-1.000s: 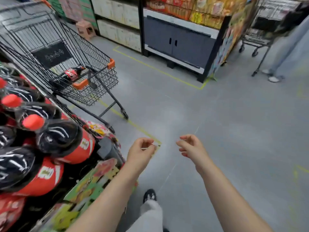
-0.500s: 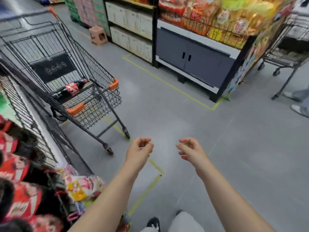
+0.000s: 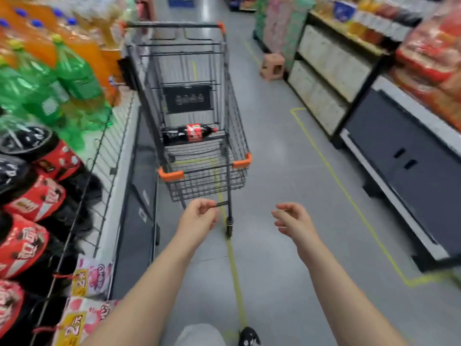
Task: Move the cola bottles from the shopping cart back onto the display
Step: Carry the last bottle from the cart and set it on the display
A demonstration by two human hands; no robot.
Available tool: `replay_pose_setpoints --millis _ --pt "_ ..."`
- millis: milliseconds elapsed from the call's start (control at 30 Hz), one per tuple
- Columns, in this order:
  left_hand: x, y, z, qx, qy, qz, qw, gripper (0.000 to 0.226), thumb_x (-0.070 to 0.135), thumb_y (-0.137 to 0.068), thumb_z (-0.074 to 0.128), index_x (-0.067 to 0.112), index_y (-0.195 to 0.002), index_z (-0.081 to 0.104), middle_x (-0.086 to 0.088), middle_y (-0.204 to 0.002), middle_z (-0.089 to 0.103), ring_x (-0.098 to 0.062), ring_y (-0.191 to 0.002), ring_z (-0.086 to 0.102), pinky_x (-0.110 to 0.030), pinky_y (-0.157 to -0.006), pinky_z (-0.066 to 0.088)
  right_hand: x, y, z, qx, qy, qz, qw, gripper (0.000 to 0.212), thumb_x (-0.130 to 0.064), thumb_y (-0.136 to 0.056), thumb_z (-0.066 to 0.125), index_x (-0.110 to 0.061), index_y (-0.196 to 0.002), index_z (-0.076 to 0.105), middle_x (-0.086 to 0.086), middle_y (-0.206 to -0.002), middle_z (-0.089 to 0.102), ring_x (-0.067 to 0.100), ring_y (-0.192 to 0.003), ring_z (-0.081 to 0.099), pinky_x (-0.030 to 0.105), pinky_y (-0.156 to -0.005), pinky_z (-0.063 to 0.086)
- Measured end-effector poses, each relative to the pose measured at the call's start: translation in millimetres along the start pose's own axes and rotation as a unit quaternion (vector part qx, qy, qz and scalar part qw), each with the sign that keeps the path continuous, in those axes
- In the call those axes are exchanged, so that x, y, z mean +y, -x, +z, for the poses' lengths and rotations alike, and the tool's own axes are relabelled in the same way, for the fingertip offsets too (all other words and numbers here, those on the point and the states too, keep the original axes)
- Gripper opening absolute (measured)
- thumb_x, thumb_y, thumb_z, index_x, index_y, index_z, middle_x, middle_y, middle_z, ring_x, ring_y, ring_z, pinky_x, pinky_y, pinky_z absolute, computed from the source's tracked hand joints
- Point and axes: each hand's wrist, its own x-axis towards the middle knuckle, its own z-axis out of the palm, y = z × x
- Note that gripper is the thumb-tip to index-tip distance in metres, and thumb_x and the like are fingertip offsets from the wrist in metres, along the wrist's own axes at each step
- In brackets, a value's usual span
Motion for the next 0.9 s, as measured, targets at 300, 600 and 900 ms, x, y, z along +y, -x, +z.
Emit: replay_pose_setpoints --millis 300,600,900 --pt "17 -101 -62 0.154 0.016 -0.023 0.988 0.016 0.007 -0.09 0.057 0.023 -0.09 0.058 -0.001 -0.084 0.064 -0.013 -0.074 0.061 -0.033 -0.079 0.051 -56 -122 120 -0.176 0.059 -0.027 0.982 0.012 -0.007 -0.089 0.063 -0.017 -0.09 0.056 -0.001 -0.079 0.057 0.011 -0.065 0.054 0.024 -0.065 0.044" --pt "52 -244 -119 0.133 -0.02 -0.056 0.989 0.018 0.007 -0.089 0.058 0.025 -0.088 0.058 -0.001 -0.084 0.064 -0.014 -0.076 0.065 -0.039 -0.083 0.052 -89 -223 233 -0.202 0.068 0.009 0.977 0.012 -0.008 -0.09 0.062 -0.019 -0.091 0.057 -0.001 -0.082 0.058 0.011 -0.069 0.055 0.021 -0.064 0.048" --pt "78 -371 -112 0.067 -0.085 -0.078 0.991 0.015 0.018 -0.088 0.057 0.029 -0.098 0.06 0.001 -0.088 0.065 -0.018 -0.081 0.063 -0.036 -0.077 0.055 -112 -338 268 -0.175 0.084 0.058 0.979 0.008 -0.012 -0.091 0.061 -0.018 -0.096 0.058 0.003 -0.091 0.059 0.011 -0.073 0.056 0.022 -0.067 0.047"
